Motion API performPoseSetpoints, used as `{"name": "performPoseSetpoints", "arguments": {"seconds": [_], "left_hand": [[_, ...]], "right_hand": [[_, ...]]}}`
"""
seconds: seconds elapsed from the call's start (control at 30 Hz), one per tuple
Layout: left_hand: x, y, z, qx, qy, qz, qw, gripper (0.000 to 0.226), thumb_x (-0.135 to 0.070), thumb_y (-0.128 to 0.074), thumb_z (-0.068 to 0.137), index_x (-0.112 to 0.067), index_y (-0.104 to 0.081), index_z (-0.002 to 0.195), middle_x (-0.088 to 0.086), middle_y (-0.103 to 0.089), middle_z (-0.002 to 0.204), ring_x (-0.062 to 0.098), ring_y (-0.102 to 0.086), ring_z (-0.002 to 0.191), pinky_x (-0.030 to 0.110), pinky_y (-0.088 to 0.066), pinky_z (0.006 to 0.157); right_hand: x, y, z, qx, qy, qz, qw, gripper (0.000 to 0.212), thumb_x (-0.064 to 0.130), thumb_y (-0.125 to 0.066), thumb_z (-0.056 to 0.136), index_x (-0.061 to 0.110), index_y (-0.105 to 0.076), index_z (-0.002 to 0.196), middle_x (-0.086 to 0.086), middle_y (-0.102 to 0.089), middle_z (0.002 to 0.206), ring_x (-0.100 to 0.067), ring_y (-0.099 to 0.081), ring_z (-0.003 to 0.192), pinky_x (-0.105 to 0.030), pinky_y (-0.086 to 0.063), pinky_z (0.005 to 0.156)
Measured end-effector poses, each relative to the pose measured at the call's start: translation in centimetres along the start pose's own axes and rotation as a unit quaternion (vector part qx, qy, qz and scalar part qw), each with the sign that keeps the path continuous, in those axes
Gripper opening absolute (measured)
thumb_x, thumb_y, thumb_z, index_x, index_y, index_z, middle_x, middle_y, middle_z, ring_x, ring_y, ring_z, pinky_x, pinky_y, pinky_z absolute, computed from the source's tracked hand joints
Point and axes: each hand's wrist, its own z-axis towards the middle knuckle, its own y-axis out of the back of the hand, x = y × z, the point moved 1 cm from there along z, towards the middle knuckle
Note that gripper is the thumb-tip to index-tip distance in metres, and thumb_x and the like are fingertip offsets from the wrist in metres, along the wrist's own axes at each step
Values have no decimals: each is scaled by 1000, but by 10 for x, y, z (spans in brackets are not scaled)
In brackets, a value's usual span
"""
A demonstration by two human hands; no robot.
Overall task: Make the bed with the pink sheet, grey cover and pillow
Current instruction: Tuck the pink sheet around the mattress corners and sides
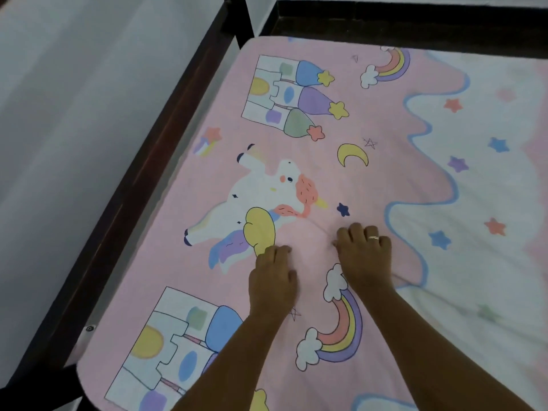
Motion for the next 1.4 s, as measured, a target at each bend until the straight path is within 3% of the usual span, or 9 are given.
{"name": "performPoseSetpoints", "arguments": {"seconds": [0.17, 0.33, 0.5, 0.73, 0.87, 0.97, 1.17, 1.3, 1.4], "left_hand": [[-13, -16, 16, -30, -34, 4, 999, 52, -25, -70, 80, -17, -54, 129, 7, -57, 129, 28, -56, 115, 41, -51, 85], [-27, -24, 37, 23, -59, 15, 998, 60, -38, -46, 95, -26, -24, 149, 4, -22, 157, 28, -20, 144, 51, -20, 112], [-21, -35, 46, 25, -81, 66, 994, 60, -51, -25, 93, -28, -27, 148, 5, -28, 154, 30, -26, 142, 55, -21, 108], [-6, -38, 55, 10, -122, 50, 991, 59, -56, -20, 95, -27, -28, 145, 6, -37, 150, 30, -34, 139, 51, -24, 107], [-4, -33, 65, 9, -108, 35, 994, 64, -54, -25, 91, -27, -22, 149, 5, -28, 155, 28, -24, 143, 52, -21, 110], [0, -29, 75, 22, -87, 20, 996, 70, -59, -15, 87, -32, -12, 151, 0, -11, 159, 23, -5, 147, 47, -8, 114], [3, -14, 96, 29, -84, 39, 995, 75, -62, -8, 84, -31, -11, 151, 0, -8, 160, 24, -3, 147, 49, -9, 115], [10, -11, 118, 16, -88, 63, 994, 84, -73, 1, 80, -31, -10, 151, 1, -9, 160, 26, -6, 147, 52, -8, 114], [12, -13, 128, 41, -82, 92, 992, 83, -73, 4, 77, -35, 4, 150, -5, 6, 160, 22, 4, 147, 52, -3, 115]], "right_hand": [[-12, -3, 18, -37, 25, 0, 999, 21, 5, -72, 70, 14, -61, 85, -5, -54, 68, -27, -50, 58, -32, -34, 57], [-24, -3, 24, -48, -42, 6, 998, 16, 7, -55, 78, 19, -62, 85, -1, -54, 63, -26, -52, 57, -32, -31, 62], [-14, -4, 26, -5, -91, 44, 995, 6, 17, -57, 90, 14, -62, 91, -5, -61, 72, -30, -57, 66, -36, -37, 66], [4, 7, 69, 80, -119, 105, 984, 52, 61, -37, 93, 12, -45, 109, -5, -57, 88, -28, -61, 81, -35, -49, 64], [5, 11, 94, 149, -120, 93, 977, 38, 48, -35, 99, 13, -45, 106, -4, -53, 76, -24, -59, 72, -30, -44, 60], [3, 17, 106, 190, -82, 69, 976, 21, 29, -36, 100, 13, -48, 108, -7, -61, 93, -25, -60, 81, -31, -41, 64], [-2, 20, 113, 211, 2, 104, 972, 20, 19, -35, 98, 9, -50, 107, -13, -61, 104, -32, -59, 87, -32, -38, 67], [0, 27, 122, 142, -75, 134, 978, 40, 44, -44, 96, 8, -43, 113, -7, -59, 102, -33, -61, 93, -32, -36, 65], [4, 26, 135, 167, -147, 134, 966, 53, 56, -50, 90, 7, -49, 109, -9, -61, 99, -32, -62, 94, -30, -36, 66]]}}
